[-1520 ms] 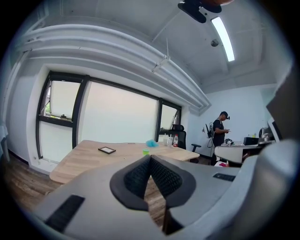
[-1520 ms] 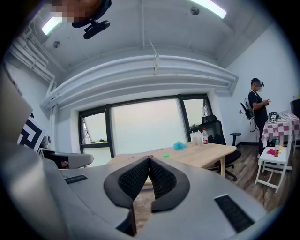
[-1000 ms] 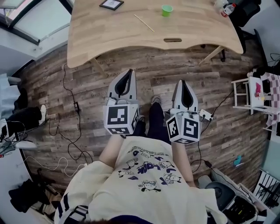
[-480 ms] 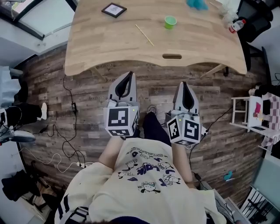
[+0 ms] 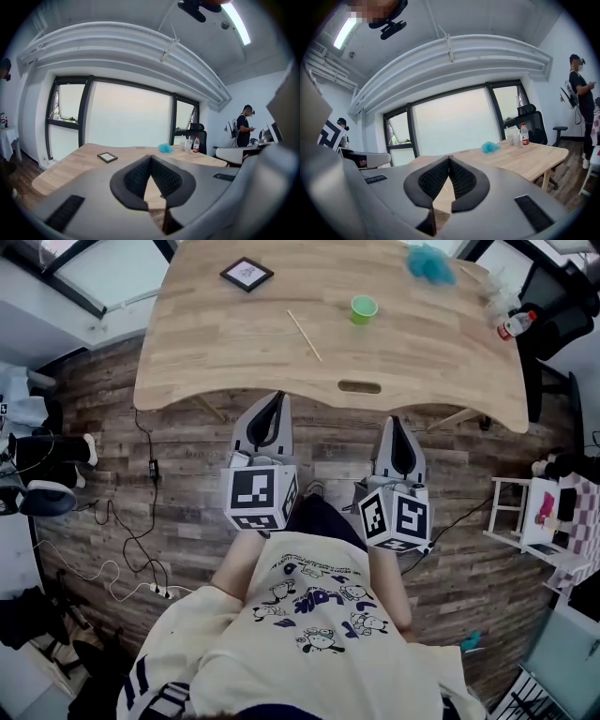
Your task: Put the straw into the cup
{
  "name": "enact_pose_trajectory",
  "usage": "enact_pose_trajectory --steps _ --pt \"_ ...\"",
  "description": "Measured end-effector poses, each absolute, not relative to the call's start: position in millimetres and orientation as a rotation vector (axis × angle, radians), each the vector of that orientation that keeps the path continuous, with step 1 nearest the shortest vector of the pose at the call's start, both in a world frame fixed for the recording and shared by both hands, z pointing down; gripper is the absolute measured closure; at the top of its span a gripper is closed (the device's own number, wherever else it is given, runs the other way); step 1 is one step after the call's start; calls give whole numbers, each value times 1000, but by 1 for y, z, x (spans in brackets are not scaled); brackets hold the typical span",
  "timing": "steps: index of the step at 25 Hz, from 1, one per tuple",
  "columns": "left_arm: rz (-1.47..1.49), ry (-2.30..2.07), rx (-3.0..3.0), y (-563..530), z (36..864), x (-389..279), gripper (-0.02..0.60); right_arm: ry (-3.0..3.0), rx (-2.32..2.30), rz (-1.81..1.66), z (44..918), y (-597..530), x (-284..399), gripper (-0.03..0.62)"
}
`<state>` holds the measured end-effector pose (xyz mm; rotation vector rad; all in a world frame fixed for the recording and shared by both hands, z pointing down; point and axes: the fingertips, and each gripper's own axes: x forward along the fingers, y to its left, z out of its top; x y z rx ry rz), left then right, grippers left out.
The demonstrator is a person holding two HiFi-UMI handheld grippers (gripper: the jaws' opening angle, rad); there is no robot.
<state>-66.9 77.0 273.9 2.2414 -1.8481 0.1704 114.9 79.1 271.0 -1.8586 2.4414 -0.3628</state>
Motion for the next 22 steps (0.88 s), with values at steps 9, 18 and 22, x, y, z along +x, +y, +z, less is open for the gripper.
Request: enact_pose_trajectory --steps 9,18,22 --pt "156 -1878 2226 61 269 -55 558 2429 -1817 -400 271 61 129 599" --pt "148 -1873 2211 42 272 -54 558 2420 -1798 -446 275 49 130 599" --pt "159 -1865 2214 30 274 -50 558 2423 -1803 -464 279 37 133 599"
